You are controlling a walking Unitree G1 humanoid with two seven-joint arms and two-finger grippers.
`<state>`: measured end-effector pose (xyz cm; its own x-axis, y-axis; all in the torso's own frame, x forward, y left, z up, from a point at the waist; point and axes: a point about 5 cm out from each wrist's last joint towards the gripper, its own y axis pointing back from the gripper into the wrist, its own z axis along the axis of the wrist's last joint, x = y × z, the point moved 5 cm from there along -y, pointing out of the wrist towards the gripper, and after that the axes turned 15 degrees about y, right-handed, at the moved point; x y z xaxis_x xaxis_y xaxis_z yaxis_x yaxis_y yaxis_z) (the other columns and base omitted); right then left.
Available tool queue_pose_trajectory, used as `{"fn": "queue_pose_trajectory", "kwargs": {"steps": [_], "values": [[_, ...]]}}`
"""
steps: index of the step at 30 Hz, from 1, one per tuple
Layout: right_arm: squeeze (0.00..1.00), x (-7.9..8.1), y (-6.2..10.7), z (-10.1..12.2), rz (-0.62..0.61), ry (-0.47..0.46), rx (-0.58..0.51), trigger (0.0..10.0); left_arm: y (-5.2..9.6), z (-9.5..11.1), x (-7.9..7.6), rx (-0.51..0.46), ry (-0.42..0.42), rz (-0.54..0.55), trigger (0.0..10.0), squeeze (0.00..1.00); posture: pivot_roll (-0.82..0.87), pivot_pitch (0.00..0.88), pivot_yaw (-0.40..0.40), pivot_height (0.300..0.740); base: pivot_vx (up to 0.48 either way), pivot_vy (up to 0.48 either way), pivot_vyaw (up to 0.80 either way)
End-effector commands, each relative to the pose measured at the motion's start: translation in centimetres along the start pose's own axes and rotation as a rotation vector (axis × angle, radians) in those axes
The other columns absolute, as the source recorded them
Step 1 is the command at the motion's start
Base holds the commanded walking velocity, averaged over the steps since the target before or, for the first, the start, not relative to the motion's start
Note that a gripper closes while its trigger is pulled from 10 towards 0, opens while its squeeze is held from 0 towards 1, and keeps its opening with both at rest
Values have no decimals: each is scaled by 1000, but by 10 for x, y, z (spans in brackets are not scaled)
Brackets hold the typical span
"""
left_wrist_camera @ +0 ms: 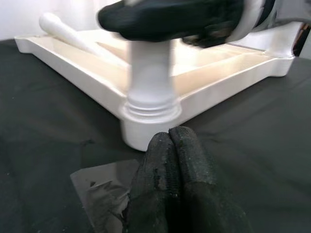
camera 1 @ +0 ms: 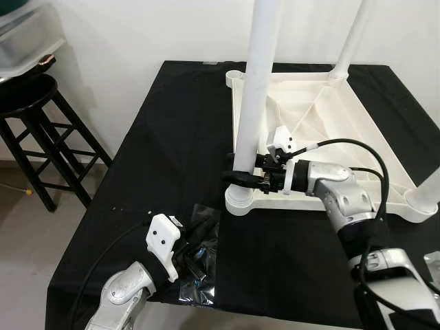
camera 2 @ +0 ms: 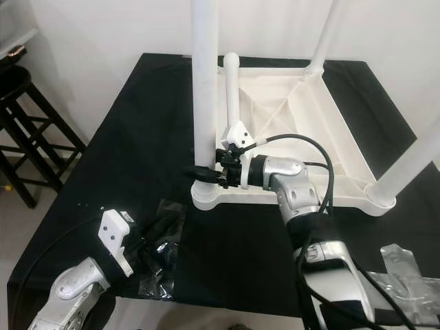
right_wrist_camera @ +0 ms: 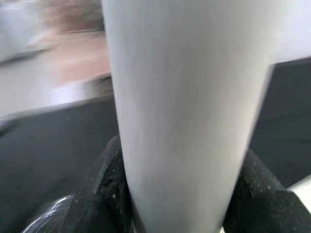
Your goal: Building children table
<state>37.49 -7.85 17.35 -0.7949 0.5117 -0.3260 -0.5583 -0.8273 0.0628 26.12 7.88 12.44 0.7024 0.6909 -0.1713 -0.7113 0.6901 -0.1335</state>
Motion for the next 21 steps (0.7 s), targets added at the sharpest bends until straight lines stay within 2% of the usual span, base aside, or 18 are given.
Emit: {"fn": "queue_pose_trajectory", "kwargs": {"steps": [1, 2, 3, 4, 6, 8, 9, 10, 14, 15, 17, 18, 20, 21], "values": [[0, 13, 5, -47, -317, -130, 205, 0, 2, -2, -3, 9, 12, -6, 10000, 0, -8, 142, -4, 740, 0, 0, 0], [0, 13, 5, -47, -317, -130, 205, 0, 2, -2, -3, 9, 12, -6, 10000, 0, -8, 142, -4, 740, 0, 0, 0], [0, 23, 4, -38, -413, -112, 193, 0, 2, -1, -1, 8, 11, -5, 10000, 0, -19, 143, 6, 740, 0, 0, 0], [0, 22, 6, -35, -476, -118, 193, 0, 2, -1, -1, 7, 10, -3, 10000, 0, -35, 135, 12, 740, 0, 0, 0], [0, 21, 6, -32, -471, -110, 179, 0, 2, -1, 0, 6, 9, -2, 10000, 0, -32, 134, 10, 740, 0, 0, 0], [0, 18, 7, -45, -444, -138, 224, 0, 1, -2, -1, 10, 13, -13, 10000, 0, -15, 131, -4, 740, 0, 0, 0], [0, 19, 5, -45, -426, -136, 223, 0, 1, -2, -1, 11, 13, -14, 10000, 0, -11, 128, -8, 740, 0, 0, 0], [0, 18, 3, -43, -416, -106, 224, 10000, 1, -2, -1, 10, 10, -10, 10000, 0, -13, 129, -6, 740, 0, 0, 0], [0, 15, 2, -40, -418, -77, 219, 10000, 1, -1, 0, 8, 6, -3, 10000, 0, -14, 131, -4, 740, 0, 0, 0], [1000, 14, -1, -30, -373, -64, 170, 10000, 1, -1, 0, 4, 4, 4, 10000, 0, -11, 129, -8, 740, 0, 0, 0], [1000, 13, -6, -2, -231, -20, 35, 10000, 0, -1, 0, 0, 3, 9, 10000, 0, -10, 129, -8, 740, 0, 0, 0], [1000, 13, -6, -2, -231, -20, 35, 10000, 0, -1, 0, 0, 3, 9, 10000, 0, -10, 129, -8, 740, 0, 0, 0], [969, 16, -7, 23, -137, 33, -50, 10000, 0, -1, 0, 2, 5, 6, 10000, 0, -15, 124, -2, 740, 0, 0, 0], [0, 19, -7, 32, -56, 88, -73, 10000, 0, -2, -1, 3, 7, 4, 10000, 0, -11, 122, -5, 740, 0, 0, 0]]}}
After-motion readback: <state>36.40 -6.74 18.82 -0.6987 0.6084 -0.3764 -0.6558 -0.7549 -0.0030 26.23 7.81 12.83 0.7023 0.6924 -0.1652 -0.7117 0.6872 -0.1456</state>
